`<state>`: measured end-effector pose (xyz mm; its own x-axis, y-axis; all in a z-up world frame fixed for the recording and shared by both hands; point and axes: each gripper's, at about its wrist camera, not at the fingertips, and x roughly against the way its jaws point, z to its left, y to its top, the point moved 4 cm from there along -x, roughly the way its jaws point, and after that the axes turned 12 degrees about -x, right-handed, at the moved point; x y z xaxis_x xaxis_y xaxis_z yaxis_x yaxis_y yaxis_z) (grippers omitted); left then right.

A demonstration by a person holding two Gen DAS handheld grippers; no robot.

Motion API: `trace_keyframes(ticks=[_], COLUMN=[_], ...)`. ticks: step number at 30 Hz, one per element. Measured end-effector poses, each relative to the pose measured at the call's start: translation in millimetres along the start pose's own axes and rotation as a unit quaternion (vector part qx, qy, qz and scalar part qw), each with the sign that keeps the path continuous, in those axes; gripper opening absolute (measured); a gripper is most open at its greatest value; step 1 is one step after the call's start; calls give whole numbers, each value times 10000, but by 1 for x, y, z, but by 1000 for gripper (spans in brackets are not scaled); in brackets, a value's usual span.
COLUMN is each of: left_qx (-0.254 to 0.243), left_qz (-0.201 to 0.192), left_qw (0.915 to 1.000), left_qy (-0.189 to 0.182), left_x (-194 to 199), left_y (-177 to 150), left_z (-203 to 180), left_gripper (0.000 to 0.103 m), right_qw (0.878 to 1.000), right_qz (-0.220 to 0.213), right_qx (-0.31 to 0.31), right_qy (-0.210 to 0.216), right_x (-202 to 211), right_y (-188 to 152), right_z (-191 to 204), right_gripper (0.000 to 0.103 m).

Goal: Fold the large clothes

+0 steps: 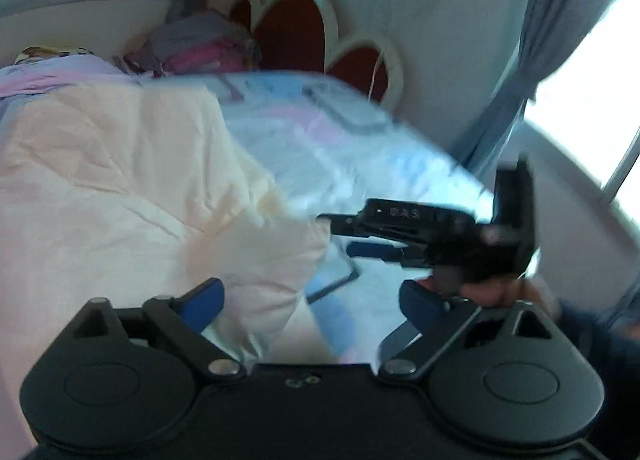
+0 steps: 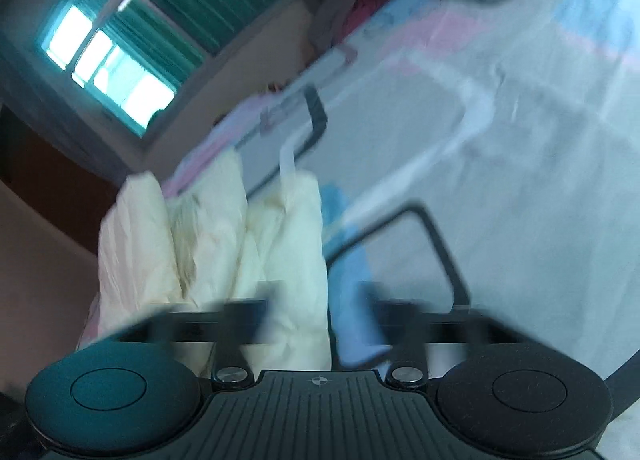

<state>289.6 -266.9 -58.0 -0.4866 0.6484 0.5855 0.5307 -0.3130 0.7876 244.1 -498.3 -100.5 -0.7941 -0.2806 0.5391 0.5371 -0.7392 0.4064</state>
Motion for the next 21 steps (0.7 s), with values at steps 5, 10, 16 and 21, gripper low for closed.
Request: trace_keyframes(ticks=[5,10,16,21], left_qx=[931,1699,1738,1615], left_qz=[-694,-747,-816,-703], left_qw=[9890,9669,9672,9729], left_qy=[913,1749,1664,1498], left_x=[45,51,33,20], left_y=[4,-9,0,6], left_z=[73,157,193,197], left_gripper=[68,46,44,44], right_qw=[9989,9955,9916,9875], right_qz=[76,184,404,715], right_qx=[174,517,974,1255], right_qy=[431,767,747,636], right_x=[4,-14,-60,-94], right_y=[8,12,17,18], right_z=[39,77,116,136], right_gripper=[75,75,74,74])
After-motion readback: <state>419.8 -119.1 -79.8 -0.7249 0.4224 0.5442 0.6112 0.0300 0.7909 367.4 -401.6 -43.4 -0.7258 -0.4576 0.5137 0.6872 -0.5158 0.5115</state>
